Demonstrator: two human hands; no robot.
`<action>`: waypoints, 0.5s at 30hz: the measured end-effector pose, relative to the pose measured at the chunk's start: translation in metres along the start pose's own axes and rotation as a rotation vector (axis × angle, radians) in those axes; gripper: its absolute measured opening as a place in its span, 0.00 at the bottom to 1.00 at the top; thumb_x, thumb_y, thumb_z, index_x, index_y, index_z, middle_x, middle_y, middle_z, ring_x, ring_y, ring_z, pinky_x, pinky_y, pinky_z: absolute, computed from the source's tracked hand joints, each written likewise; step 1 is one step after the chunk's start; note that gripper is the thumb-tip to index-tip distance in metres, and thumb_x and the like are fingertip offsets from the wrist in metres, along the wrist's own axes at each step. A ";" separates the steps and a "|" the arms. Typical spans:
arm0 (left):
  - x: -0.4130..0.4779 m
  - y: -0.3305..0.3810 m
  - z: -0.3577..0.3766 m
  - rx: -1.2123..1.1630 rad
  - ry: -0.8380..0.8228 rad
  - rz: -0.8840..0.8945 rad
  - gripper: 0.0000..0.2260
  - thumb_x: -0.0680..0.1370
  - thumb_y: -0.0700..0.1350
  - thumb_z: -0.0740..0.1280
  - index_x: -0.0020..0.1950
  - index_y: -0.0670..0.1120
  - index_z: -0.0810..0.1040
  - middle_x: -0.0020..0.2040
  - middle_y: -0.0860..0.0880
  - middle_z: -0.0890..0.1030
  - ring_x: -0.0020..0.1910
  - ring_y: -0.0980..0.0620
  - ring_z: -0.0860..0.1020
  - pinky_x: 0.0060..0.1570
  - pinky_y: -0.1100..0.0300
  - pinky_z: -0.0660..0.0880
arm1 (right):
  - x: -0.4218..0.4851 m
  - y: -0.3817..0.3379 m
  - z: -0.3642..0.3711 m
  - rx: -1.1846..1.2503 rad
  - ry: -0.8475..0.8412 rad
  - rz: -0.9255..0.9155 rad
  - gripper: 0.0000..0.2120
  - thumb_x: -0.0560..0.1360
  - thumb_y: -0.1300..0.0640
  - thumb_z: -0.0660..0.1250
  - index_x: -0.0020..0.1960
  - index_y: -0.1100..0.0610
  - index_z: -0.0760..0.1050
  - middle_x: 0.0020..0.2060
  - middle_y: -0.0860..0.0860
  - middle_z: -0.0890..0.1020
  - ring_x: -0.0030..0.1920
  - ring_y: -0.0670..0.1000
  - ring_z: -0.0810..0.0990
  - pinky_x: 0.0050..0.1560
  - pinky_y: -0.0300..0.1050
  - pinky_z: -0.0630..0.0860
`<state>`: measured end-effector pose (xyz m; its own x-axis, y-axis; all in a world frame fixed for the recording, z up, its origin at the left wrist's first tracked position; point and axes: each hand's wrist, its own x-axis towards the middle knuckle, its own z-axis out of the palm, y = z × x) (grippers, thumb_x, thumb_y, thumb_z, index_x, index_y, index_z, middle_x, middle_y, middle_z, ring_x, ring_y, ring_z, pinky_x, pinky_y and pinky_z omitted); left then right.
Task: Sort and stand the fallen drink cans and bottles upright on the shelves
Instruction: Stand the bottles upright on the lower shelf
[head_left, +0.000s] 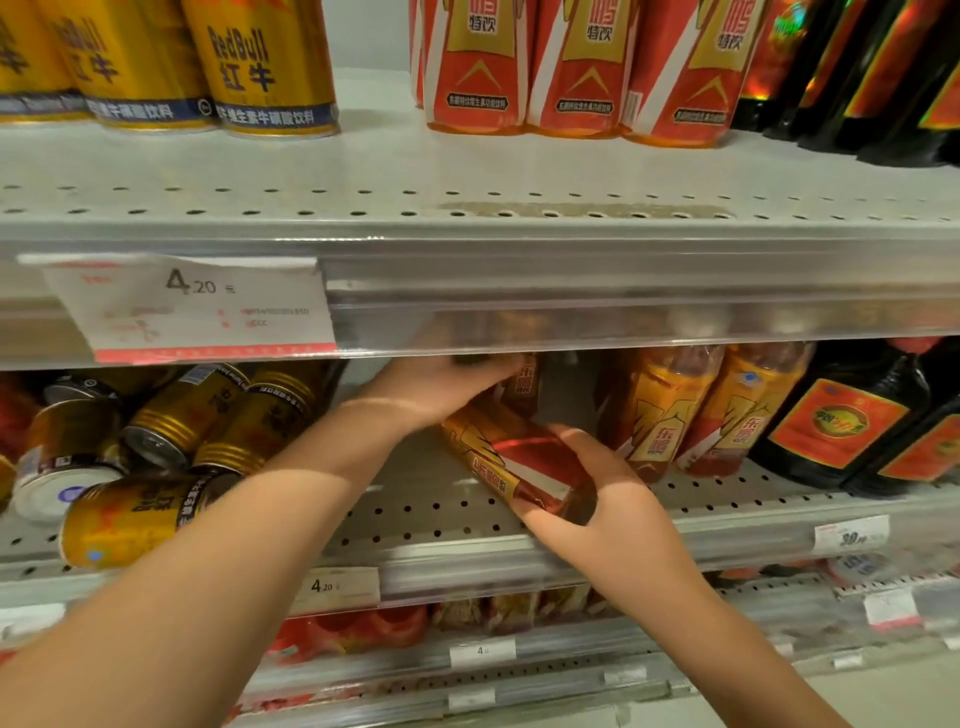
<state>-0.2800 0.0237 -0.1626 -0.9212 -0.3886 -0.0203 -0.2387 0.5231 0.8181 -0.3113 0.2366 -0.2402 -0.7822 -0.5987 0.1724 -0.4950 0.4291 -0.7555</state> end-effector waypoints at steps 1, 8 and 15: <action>-0.003 -0.011 0.002 -0.014 0.116 -0.034 0.22 0.76 0.68 0.68 0.67 0.63 0.72 0.60 0.60 0.77 0.58 0.58 0.75 0.58 0.63 0.71 | -0.001 0.000 0.002 0.000 0.006 -0.010 0.31 0.66 0.33 0.71 0.66 0.26 0.63 0.57 0.30 0.73 0.54 0.29 0.75 0.46 0.24 0.74; -0.042 -0.045 0.018 -0.303 0.162 -0.491 0.33 0.70 0.77 0.64 0.56 0.49 0.78 0.38 0.51 0.87 0.35 0.51 0.84 0.36 0.59 0.78 | -0.001 -0.013 0.017 0.068 0.028 -0.082 0.32 0.67 0.34 0.71 0.68 0.26 0.62 0.59 0.28 0.70 0.58 0.31 0.74 0.51 0.25 0.73; -0.046 -0.043 0.019 -0.639 0.205 -0.226 0.29 0.65 0.60 0.77 0.62 0.53 0.77 0.53 0.47 0.86 0.46 0.48 0.86 0.41 0.55 0.82 | -0.002 -0.018 0.021 0.210 0.065 0.007 0.34 0.67 0.31 0.71 0.69 0.31 0.62 0.54 0.35 0.78 0.54 0.31 0.77 0.46 0.24 0.74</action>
<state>-0.2332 0.0334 -0.2076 -0.7792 -0.6026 -0.1724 -0.1323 -0.1107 0.9850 -0.2925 0.2158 -0.2401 -0.8115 -0.5485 0.2015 -0.4049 0.2791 -0.8707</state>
